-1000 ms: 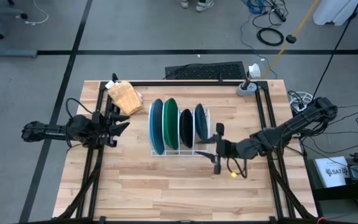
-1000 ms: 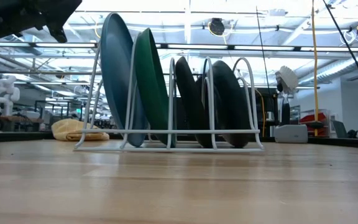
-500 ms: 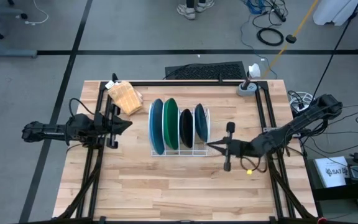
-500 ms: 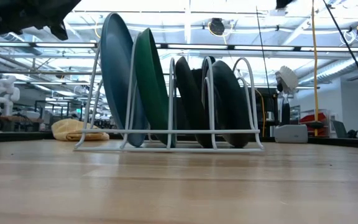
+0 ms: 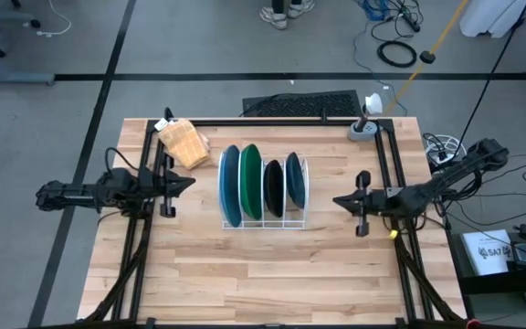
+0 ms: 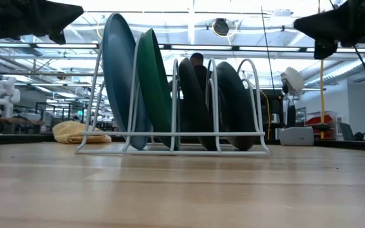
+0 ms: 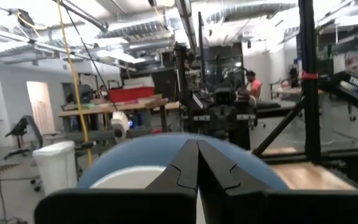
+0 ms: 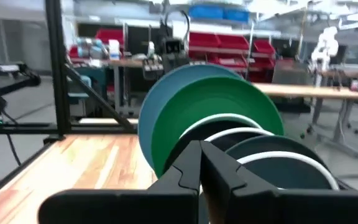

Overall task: Sort dishes
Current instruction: Return to Home Position

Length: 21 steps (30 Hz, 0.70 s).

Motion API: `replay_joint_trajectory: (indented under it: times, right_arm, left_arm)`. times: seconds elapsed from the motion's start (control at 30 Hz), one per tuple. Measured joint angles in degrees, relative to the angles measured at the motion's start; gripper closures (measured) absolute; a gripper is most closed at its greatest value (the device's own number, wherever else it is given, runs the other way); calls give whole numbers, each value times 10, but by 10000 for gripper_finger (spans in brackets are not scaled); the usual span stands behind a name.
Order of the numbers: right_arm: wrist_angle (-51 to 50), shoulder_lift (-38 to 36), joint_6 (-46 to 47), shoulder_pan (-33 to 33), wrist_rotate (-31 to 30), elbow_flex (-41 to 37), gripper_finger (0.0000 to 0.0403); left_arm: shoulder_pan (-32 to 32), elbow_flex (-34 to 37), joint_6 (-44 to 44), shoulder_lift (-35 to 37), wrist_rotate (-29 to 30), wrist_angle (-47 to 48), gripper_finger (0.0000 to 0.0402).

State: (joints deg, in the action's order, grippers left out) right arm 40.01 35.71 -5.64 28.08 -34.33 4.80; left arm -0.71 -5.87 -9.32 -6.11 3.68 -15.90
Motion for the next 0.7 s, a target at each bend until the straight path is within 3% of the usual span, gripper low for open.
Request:
replay_joint_trajectory:
  times: [0.13,0.43,0.7]
  right_arm:
    - [0,-81,-38,0,15,-41,403]
    - [-125,-231,-143,-15,77,-40,403]
    - [-286,-357,-112,-61,146,-40,403]
  left_arm:
    - [0,0,-2,0,6,11,399]
    - [0,0,4,0,24,85,399]
    - [0,0,13,0,28,142,400]
